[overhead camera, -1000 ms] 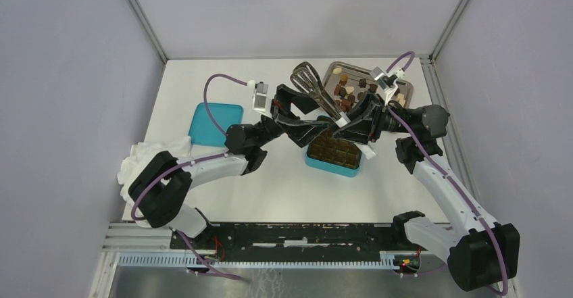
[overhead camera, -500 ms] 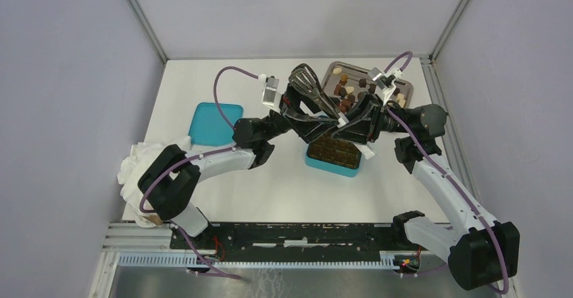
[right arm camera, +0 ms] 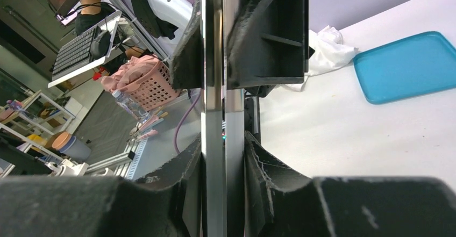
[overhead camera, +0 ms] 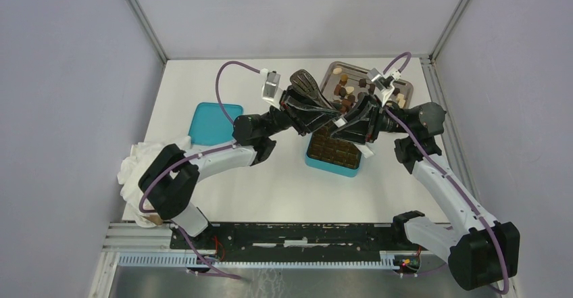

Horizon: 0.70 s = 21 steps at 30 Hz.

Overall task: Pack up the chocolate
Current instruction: Pick up the fake chocolate from the plate.

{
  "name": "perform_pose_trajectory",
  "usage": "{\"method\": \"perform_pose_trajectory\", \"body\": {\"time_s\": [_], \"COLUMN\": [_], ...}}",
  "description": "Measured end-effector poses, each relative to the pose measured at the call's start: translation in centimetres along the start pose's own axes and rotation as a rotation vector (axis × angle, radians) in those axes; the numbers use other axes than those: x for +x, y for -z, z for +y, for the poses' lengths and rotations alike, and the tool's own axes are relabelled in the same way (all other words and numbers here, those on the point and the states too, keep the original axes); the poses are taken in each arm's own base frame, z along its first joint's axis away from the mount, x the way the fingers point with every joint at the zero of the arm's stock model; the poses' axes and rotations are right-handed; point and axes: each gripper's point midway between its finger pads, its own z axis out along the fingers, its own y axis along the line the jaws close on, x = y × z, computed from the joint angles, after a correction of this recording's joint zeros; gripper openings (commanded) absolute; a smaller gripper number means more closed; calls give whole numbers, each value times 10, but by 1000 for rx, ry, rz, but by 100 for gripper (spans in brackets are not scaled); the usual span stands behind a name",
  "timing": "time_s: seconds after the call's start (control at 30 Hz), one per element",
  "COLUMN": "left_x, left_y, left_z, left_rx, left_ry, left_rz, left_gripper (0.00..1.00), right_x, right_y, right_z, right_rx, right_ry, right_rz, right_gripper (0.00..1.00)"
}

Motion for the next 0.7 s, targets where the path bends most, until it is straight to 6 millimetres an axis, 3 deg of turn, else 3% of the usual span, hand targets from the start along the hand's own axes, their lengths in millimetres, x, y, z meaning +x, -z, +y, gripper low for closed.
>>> {"method": "perform_pose_trajectory", "body": {"time_s": [0.13,0.3,0.7], "left_x": [4,4,14], "left_y": [0,2,13], "left_z": [1,5,17], "left_rx": [1,-20,-98], "left_ry": [19,30,88], "left_rz": [8,0,-16], "left_gripper": [17,16,16], "right_x": [3,2,-4], "right_y": [0,0,2], "right_z": [-3,-10,-28], "right_rx": [8,36,134], "right_ry": [-1,36,154], "right_rz": [7,29,70], "right_gripper": [30,38,43]}}
